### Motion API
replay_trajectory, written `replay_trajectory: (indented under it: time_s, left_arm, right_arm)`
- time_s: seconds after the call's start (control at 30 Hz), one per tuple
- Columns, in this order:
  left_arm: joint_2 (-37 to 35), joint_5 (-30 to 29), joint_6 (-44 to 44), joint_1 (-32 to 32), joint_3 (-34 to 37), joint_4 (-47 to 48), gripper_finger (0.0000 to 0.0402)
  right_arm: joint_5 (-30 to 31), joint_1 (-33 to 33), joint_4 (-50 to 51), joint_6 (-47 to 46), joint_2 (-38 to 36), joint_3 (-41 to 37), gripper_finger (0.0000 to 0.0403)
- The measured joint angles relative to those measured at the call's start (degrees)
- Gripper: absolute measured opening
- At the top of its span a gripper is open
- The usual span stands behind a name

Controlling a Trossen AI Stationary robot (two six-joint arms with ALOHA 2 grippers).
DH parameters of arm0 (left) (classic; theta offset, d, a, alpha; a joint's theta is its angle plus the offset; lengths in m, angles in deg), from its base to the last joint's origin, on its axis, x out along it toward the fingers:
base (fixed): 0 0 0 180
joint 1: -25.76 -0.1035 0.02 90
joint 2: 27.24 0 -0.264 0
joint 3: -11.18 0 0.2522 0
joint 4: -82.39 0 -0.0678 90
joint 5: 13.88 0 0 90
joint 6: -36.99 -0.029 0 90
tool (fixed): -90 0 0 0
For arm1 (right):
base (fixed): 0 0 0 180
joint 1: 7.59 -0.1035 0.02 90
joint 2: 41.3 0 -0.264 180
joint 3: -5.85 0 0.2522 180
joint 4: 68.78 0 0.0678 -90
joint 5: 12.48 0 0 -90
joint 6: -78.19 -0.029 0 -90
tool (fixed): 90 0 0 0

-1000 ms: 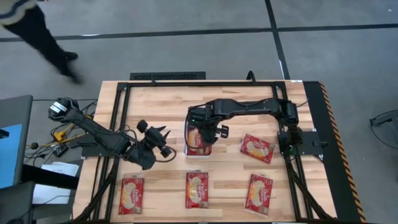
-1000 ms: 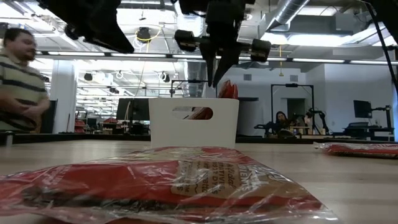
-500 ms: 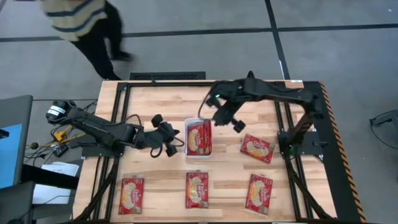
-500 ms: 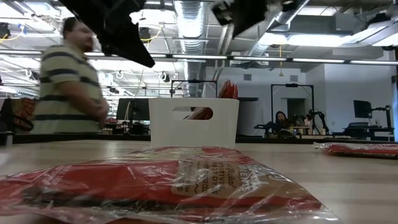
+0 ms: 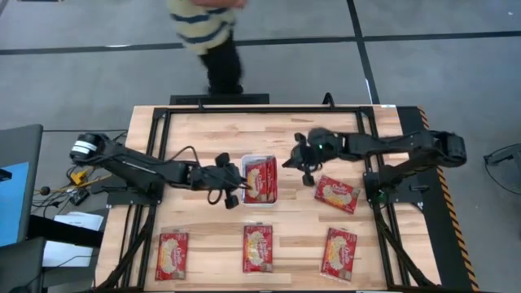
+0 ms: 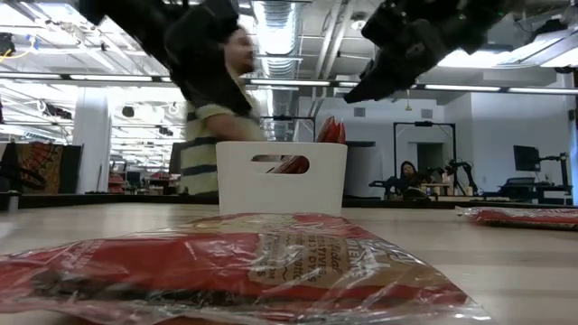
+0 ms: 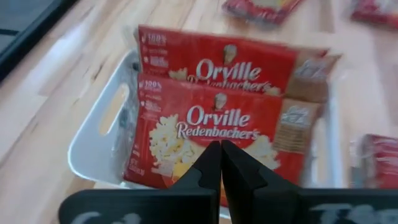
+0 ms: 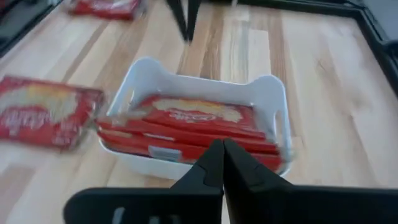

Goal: Sort popcorn bags into baskets
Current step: Put the red popcorn bag into the white bin

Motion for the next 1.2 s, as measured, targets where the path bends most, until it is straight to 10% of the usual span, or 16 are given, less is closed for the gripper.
replay_trajectory:
  time_s: [0.7, 1.2]
  left_arm:
    - [4.5, 2.5, -2.3, -4.2, 0.0, -2.1, 0.0]
    - [4.6, 18.3, -4.5, -11.7, 0.0, 0.7, 0.0]
  right_arm:
    - [18.9, -10.5, -4.2, -24.6, 0.6, -7.2, 0.001]
    - [21.5, -10.3, -11.8, -32.7, 4.3, -10.6, 0.0005]
